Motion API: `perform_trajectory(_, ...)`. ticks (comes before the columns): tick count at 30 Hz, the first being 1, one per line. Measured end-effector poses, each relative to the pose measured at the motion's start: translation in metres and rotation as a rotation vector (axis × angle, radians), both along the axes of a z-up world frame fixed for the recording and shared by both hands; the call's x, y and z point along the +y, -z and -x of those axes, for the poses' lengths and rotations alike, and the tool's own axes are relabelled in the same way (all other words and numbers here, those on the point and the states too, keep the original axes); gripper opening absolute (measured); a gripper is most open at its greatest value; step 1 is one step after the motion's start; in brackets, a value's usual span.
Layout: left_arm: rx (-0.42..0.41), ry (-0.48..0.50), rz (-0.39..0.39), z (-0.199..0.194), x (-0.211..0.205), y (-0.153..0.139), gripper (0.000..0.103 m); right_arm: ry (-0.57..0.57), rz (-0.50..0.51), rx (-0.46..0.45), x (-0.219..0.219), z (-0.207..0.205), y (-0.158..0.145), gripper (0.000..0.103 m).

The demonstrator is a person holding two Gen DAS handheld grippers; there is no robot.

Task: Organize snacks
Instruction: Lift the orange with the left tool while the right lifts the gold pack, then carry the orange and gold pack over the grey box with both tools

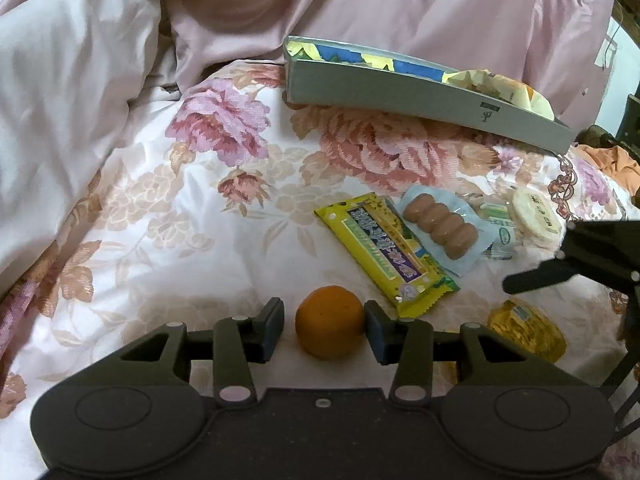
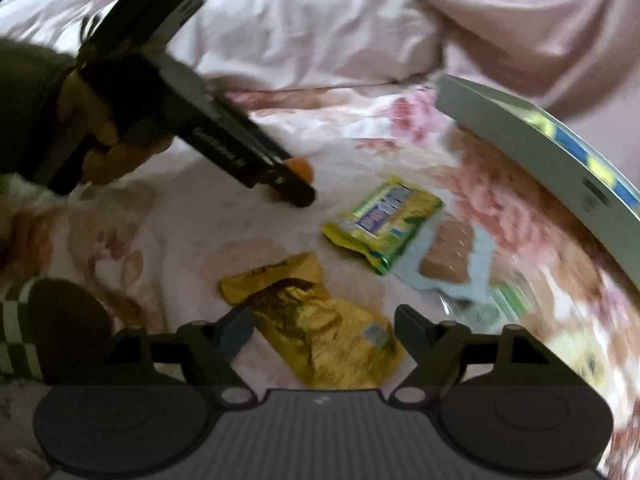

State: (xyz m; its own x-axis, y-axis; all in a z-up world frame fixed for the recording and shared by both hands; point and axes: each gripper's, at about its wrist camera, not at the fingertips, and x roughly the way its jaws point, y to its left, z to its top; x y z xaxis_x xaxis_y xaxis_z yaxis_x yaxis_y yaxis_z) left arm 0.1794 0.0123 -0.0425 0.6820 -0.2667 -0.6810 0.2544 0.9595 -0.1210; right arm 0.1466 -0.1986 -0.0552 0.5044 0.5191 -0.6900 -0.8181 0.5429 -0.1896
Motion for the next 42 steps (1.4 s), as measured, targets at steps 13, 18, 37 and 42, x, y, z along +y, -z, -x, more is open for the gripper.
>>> perform_trajectory(13, -0.005, -0.003, -0.026, 0.003, -0.007, 0.002, 0.04, 0.106, -0.107, 0.077, 0.0, -0.02, 0.014, 0.061)
perform_trajectory(18, -0.024, -0.028, -0.053, 0.011, -0.014, 0.002, 0.039, 0.315, -0.173, 0.072, -0.005, -0.003, 0.013, 0.058)
perform_trajectory(37, -0.066, -0.033, -0.083, 0.022, -0.03, 0.0, 0.037, 0.43, -0.133, -0.039, 0.018, 0.021, 0.015, 0.048)
perform_trajectory(42, -0.088, -0.035, -0.069, 0.022, -0.036, -0.008, 0.037, 0.459, -0.158, -0.08, 0.011, 0.022, 0.008, 0.048)
